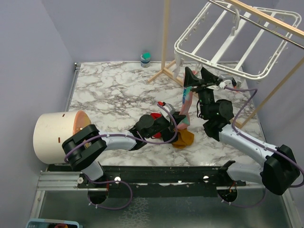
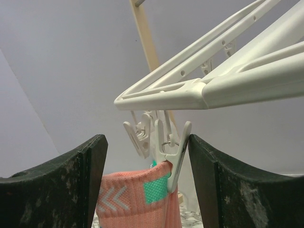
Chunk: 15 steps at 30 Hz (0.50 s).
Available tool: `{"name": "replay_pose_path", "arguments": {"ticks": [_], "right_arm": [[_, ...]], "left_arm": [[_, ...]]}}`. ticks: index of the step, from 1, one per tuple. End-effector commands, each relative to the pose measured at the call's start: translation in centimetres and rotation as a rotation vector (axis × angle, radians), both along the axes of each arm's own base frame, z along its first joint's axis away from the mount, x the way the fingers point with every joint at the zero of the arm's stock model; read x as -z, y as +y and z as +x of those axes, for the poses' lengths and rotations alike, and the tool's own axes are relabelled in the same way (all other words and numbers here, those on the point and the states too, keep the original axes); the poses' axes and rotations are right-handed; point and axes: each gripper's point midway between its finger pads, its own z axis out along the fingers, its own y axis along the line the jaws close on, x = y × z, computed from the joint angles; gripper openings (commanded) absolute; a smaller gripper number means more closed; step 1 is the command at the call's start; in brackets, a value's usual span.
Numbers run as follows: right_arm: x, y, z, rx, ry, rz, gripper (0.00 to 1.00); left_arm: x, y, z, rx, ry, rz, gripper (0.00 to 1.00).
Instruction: Remove the socks clipped to the hanger
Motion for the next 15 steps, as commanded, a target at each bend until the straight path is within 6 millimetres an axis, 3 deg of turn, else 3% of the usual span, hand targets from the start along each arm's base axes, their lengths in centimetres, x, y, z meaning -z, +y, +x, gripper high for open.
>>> {"name": "replay_pose_path", "arguments": {"ticks": [1,15], "right_arm": [[0.03,0.36,0.89,0.016,0.02,-0.027,0.74],[0.5,1.01,1.71,0.007,0.043,-0.05,0.64]], "left_arm": [[0.46,-0.34,-0.14,0.0,0.015,0.009,0.0],[0.49,-0.09,-0.09,-0.01,0.012,0.012,0.0]]}}
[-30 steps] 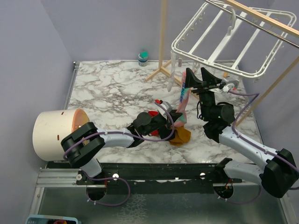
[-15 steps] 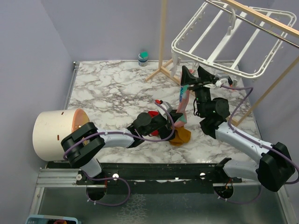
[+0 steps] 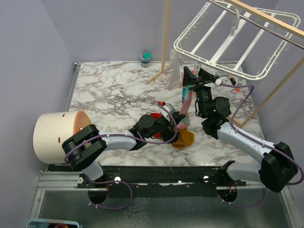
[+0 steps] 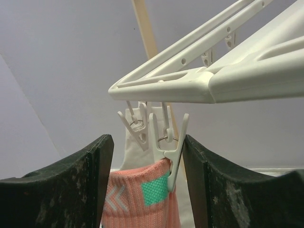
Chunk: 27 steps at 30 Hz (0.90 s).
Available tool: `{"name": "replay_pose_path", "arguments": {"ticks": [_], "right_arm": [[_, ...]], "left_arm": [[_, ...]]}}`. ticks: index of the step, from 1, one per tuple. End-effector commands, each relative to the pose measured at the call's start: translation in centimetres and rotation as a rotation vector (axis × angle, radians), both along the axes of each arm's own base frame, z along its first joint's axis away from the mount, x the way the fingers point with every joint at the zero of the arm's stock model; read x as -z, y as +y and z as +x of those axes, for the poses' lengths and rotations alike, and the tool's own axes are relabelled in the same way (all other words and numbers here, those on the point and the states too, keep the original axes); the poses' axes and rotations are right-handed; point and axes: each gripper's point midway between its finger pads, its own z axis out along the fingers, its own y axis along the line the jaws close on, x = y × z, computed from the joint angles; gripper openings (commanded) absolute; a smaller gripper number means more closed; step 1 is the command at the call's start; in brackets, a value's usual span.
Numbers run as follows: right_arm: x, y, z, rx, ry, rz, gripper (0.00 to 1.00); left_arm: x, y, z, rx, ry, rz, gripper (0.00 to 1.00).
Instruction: Remove the socks clipped to the hanger
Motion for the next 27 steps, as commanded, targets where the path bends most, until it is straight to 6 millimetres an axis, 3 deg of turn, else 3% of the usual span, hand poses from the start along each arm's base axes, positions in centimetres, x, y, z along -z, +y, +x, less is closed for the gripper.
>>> {"name": "replay_pose_path", "arguments": {"ticks": [1,13,27], "right_arm": [[-0.4,0.1,0.5,0.006,0.002,-0.019,0.65],[0.0,-0.2,1.6,0.04,0.027,-0.03,0.68],[-0.1,-0.5,3.4,0.044,0.027,-0.039,0.62]], "left_arm": [[0.5,-0.2,-0.3,0.005,0.01,0.013,0.0],[0.4,-0.2,-0.3,0.007,0.008,0.012,0.0],[0.2,-0.1,-0.3,0.004,0.002,0.011,0.0]]}}
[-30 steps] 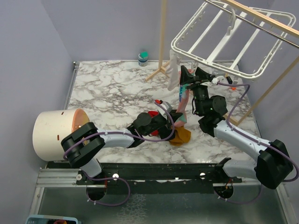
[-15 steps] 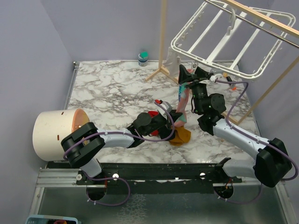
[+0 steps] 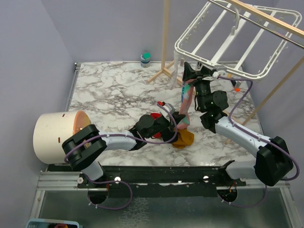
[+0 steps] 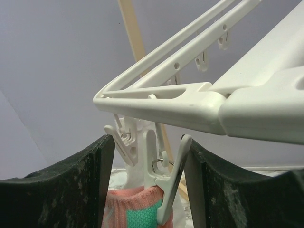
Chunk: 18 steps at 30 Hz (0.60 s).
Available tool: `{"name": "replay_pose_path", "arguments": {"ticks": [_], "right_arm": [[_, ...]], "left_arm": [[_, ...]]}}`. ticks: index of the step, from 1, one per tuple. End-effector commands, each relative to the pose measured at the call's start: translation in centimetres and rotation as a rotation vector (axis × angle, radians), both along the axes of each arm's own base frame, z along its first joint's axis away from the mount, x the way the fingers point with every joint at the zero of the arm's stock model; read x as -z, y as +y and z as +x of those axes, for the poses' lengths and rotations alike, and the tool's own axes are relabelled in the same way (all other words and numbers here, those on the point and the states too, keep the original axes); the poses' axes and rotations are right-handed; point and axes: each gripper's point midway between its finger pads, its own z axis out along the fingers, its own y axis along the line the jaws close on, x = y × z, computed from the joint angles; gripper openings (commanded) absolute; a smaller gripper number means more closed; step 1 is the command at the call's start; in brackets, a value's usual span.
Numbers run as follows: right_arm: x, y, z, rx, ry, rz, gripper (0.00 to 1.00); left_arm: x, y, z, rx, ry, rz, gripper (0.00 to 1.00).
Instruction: Remove the socks clipped to the hanger
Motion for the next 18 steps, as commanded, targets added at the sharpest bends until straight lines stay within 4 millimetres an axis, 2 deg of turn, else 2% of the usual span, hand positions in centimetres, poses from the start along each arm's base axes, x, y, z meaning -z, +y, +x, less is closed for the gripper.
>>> {"name": "replay_pose_path", "arguments": {"ticks": [1,18], "right_arm": [[-0.54,0.11,0.57,-0.007,-0.006,-0.013,0.61],[-0.39,0.33,0.64,-0.032,-0.013,-0.019,0.49]], "left_arm": [[0.23,-0.16,-0.39,0.008,0.002,0.011,0.0],[0.14,-0.16,-0.37,0.008,-0.007,0.018,0.0]]}}
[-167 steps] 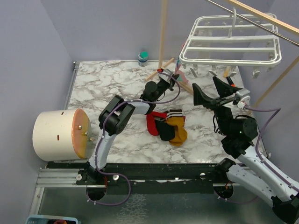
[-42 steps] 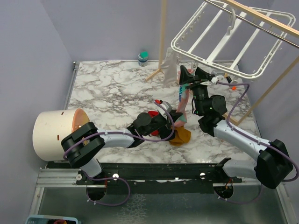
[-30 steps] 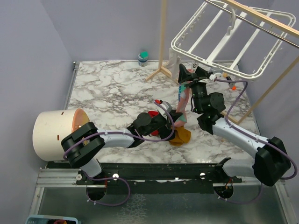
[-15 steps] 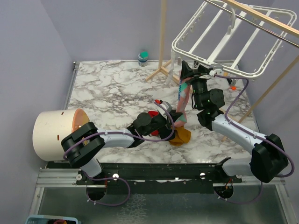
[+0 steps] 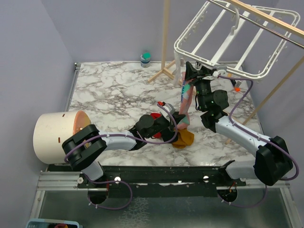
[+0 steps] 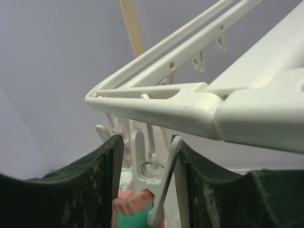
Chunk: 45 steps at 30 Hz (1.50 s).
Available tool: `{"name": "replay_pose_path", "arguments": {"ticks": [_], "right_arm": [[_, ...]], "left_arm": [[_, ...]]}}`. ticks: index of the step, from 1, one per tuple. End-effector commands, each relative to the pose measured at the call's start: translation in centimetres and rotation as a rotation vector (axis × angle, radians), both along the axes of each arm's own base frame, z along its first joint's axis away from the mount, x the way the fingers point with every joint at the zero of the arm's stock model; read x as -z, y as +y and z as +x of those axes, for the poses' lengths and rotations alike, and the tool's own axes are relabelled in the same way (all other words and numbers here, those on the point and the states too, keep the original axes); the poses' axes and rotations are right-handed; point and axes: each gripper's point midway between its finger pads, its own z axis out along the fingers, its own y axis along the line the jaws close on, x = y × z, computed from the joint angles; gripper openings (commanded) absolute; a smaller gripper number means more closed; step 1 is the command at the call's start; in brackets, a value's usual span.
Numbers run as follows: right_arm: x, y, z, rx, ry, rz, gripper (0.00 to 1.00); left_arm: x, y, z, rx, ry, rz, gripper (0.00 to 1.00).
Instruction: Remove the socks clipped to the hanger
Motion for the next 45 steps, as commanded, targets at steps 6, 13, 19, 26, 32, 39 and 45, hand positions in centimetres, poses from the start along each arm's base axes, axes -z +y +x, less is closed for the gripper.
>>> {"name": "replay_pose_path", "arguments": {"ticks": [6,13,19,26,32,39,45], "right_arm": [[-0.4,0.4,0.1,-0.025,-0.01,-0.006,0.45],[-0.2,0.3,0.1,-0.024,-0.006,-0.007,0.38],[-0.2,0.4,0.0,-0.028,-0.005,-0.008,0.32],[-0.2,0.4,-0.1,-0.035,-0.005,-0.011,0.16],[-0.2,0.3,-0.2,-0.034,-0.006,-0.006,0.01],[-0.3,0.8,-0.2,-0.058,-0.002,-0.014,0.1],[-1.0,1.7,-0.5,-0.106,0.005,-0.041,0.46]], "left_arm": [[0.2,-0.2,-0.4,0.011,0.002,0.016,0.0],[0.6,-0.2,-0.3,0.005,0.007,0.024,0.0],[0.6,-0.2,-0.2,0.002,0.007,0.027,0.0],[0.7,-0.2,-0.3,0.001,0.014,0.026,0.0],[0.8,-0.2,-0.2,0.0,0.015,0.028,0.0],[0.9,-0.2,-0.1,-0.005,0.017,0.03,0.0],[1.1,-0.1,0.0,-0.012,0.019,0.034,0.0]]}}
